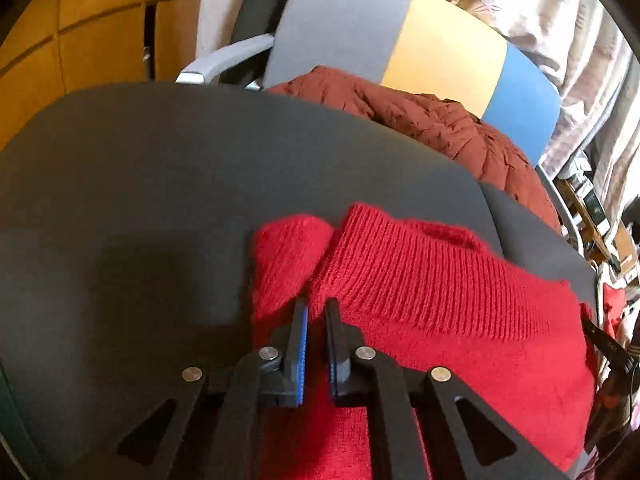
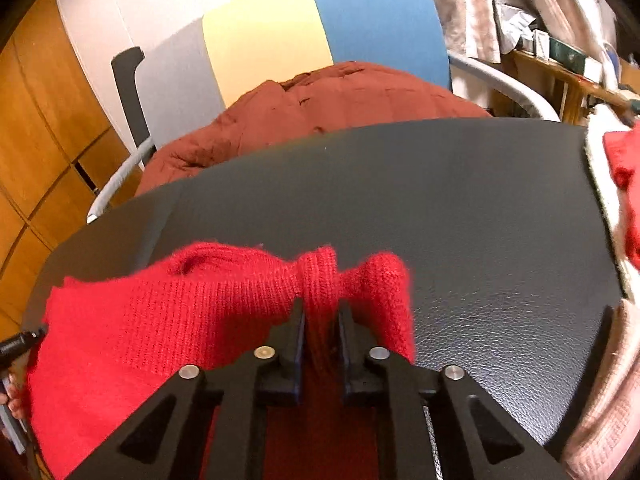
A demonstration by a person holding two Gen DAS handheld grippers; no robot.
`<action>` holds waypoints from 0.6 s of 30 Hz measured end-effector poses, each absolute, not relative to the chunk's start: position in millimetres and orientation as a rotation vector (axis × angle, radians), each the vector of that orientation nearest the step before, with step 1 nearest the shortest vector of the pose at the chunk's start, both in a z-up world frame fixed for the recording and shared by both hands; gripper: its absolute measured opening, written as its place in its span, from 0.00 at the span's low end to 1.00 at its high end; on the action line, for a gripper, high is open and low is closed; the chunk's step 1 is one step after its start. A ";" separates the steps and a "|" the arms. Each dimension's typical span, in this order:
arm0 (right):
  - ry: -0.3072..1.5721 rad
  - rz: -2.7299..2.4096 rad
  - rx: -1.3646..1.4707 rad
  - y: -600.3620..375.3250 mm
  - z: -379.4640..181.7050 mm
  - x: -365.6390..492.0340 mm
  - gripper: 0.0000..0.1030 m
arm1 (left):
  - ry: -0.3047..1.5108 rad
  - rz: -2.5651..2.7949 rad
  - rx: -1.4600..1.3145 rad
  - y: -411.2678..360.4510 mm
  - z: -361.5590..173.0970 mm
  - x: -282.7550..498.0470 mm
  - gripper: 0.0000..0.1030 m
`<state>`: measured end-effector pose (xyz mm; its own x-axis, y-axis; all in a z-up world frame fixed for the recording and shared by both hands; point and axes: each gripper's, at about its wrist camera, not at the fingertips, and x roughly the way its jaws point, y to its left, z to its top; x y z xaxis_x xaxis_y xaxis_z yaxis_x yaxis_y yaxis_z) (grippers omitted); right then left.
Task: Fold clothes
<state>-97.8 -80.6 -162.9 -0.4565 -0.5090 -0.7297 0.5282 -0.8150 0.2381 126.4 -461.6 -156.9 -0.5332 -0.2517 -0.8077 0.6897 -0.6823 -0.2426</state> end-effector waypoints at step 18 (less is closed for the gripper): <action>0.159 -1.962 1.118 -12.9 -176.6 37.2 0.23 | 0.435 -2.365 1.135 -355.9 -166.7 175.4 0.17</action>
